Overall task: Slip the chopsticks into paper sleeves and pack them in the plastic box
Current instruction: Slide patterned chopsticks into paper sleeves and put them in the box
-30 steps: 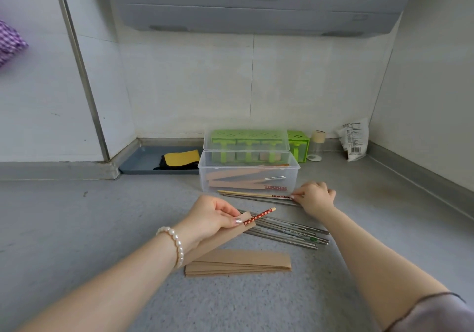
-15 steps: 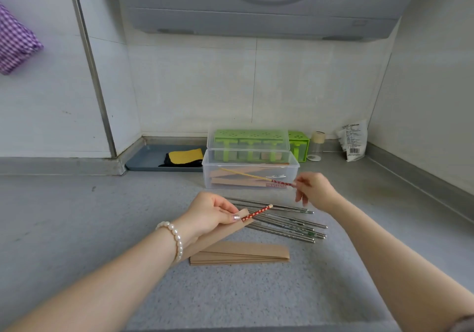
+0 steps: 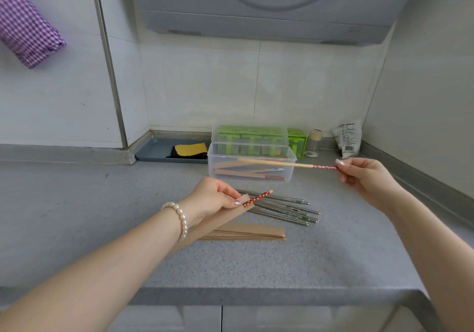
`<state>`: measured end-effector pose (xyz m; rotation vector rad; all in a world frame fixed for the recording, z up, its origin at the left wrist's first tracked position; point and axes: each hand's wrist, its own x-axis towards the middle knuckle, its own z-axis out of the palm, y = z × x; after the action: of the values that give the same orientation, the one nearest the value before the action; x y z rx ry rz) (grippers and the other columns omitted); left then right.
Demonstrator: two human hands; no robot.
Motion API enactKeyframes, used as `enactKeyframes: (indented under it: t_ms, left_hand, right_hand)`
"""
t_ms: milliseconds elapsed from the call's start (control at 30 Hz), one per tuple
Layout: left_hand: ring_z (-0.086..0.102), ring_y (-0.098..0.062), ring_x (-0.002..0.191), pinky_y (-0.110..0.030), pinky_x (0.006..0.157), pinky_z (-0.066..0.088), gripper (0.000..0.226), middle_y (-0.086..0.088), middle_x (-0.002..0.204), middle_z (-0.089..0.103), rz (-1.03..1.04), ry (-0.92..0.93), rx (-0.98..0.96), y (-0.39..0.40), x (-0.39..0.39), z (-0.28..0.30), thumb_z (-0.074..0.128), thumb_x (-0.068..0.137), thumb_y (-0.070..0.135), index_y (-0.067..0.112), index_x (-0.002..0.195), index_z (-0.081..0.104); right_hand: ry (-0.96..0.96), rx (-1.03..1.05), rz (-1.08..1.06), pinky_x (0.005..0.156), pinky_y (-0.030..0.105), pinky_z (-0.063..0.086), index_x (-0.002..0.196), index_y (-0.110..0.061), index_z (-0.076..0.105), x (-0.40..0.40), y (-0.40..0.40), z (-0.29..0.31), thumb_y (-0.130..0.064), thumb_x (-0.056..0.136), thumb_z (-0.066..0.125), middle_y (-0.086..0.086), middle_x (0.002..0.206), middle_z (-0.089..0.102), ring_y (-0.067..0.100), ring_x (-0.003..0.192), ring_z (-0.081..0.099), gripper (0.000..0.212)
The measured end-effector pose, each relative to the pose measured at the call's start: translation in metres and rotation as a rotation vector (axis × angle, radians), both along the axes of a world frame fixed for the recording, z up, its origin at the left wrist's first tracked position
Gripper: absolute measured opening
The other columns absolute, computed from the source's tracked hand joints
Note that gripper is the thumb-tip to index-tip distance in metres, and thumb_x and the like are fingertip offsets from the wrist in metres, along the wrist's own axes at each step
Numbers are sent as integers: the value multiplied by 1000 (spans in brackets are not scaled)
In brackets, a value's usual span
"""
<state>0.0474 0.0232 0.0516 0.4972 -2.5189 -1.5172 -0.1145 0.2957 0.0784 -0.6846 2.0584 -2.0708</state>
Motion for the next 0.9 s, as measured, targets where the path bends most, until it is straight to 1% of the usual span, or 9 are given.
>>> enactKeyframes:
  t_ms: [167, 300, 367, 433, 533, 600, 667, 767, 900]
  left_hand:
    - [61, -16, 88, -26, 78, 47, 19, 1, 83, 69, 0, 19, 5, 2, 3, 3, 68, 80, 6, 24, 72, 69]
    - [61, -13, 85, -22, 70, 46, 16, 0, 85, 69, -18, 20, -6, 4, 6, 5, 67, 81, 7, 21, 76, 70]
    - [62, -13, 85, -21, 71, 47, 16, -1, 86, 70, -33, 17, -17, 5, 8, 6, 66, 82, 6, 21, 78, 69]
    - [65, -14, 87, -24, 75, 51, 16, -1, 87, 71, -60, 14, -12, 6, 10, 7, 68, 79, 4, 20, 80, 68]
    - [67, -16, 86, -28, 79, 54, 24, -1, 85, 72, -101, 2, -21, 8, 15, 9, 75, 70, -1, 18, 84, 68]
    - [68, -17, 86, -33, 82, 56, 28, -2, 85, 72, -107, -8, -64, 8, 16, 8, 76, 67, -3, 17, 85, 67]
    - [68, -18, 87, -35, 82, 56, 29, -2, 84, 72, -106, -9, -106, 9, 17, 7, 75, 67, -4, 18, 83, 67]
    - [68, -17, 85, -35, 81, 57, 28, -1, 83, 71, -100, 3, -135, 11, 17, 6, 75, 68, -4, 20, 81, 66]
    - [67, -11, 78, -29, 77, 57, 28, 2, 79, 70, -133, 19, -151, 16, 19, 9, 77, 69, -1, 22, 80, 65]
  right_hand:
    - [149, 201, -63, 51, 6, 42, 64, -5, 62, 1, 11, 3, -3, 82, 63, -4, 44, 56, 1, 43, 49, 19]
    - [197, 270, -77, 54, 6, 43, 63, -6, 64, 4, 12, 7, -2, 81, 65, 3, 48, 57, 2, 45, 51, 18]
    - [229, 285, -92, 61, 12, 44, 62, -7, 65, 4, 12, 10, -5, 80, 67, 10, 56, 56, 8, 52, 52, 18]
    - [247, 301, -105, 66, 20, 41, 63, -7, 66, 5, 13, 13, -9, 79, 70, 11, 58, 56, 9, 56, 52, 16]
    - [268, 336, -112, 64, 20, 38, 63, -6, 66, 7, 14, 19, -12, 78, 71, 1, 50, 56, 2, 51, 50, 16]
    - [281, 359, -116, 60, 18, 37, 56, -15, 67, 9, 15, 22, -14, 77, 72, -2, 47, 56, 6, 54, 47, 22]
    - [308, 371, -121, 59, 19, 37, 46, -22, 66, 10, 15, 25, -14, 78, 72, 0, 49, 56, 12, 61, 47, 33]
    - [325, 386, -120, 62, 29, 34, 46, -26, 67, 9, 17, 28, -15, 77, 72, -7, 44, 55, 20, 70, 45, 33]
    - [326, 411, -67, 68, 31, 33, 52, -24, 70, 11, 14, 30, -15, 78, 72, -7, 45, 57, 22, 70, 45, 27]
